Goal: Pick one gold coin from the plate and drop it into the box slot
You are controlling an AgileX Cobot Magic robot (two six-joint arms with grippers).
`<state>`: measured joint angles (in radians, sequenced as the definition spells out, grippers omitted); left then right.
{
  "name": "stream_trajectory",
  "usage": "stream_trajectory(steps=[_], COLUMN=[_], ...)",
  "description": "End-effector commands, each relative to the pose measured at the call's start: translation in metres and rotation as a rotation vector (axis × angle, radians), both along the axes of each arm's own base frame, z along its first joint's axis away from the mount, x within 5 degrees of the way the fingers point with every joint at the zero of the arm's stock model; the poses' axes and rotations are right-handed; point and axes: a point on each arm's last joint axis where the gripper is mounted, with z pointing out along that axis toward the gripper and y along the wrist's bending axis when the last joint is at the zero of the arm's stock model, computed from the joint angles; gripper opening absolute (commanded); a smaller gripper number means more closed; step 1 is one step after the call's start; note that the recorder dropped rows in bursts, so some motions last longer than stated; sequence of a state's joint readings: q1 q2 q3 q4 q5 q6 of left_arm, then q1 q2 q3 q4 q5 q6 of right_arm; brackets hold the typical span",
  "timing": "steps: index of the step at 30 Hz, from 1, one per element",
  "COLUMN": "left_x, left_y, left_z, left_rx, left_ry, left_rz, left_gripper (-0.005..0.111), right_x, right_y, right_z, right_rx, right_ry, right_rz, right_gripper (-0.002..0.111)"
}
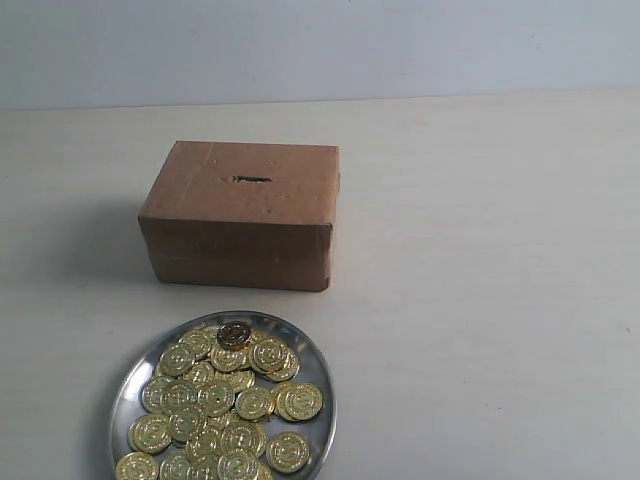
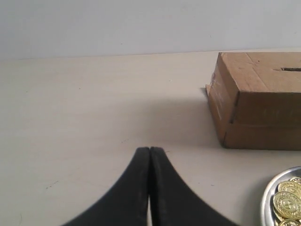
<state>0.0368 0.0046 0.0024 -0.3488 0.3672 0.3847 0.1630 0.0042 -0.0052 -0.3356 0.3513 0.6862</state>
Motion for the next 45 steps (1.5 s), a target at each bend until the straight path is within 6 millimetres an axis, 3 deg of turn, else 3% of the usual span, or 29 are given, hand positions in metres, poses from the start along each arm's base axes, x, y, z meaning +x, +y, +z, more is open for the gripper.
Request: stream_trajectory(steps=[1,6,15,26,45], left_x=[0.000,0.000,0.001,0.001,0.000], left_y=[0.002,0.002,0.003,0.012,0.013], left_z=[0.002,0.002,0.004,0.005,0.000], left_rx=[-0.001,0.001,-0.017,-0.023,0.009], left_ry=[-0.017,-0.021,-0.038,-0.048,0.003], left_rz=[0.019,0.028,0.038,0.138,0.143], left_gripper=[0.000,0.000,0.000,0.000,0.000], right_x=[0.000,0.000,-0.001,-0.001,-0.001], right_y=[0.000,0.002,0.006,0.003,0.002], right_z=[0.000,-0.001,-0.001,-0.002,-0.002], right_rx=[-0.003,0.050,-0.388,-0.370,-0.368], right_ry=[-0.014,-0.006,-0.031,-0.014,-0.010], right_rz=[0.002,0.008,0.164,0.103,0.070], right_gripper=[0.000,0.000,0.000,0.000,0.000])
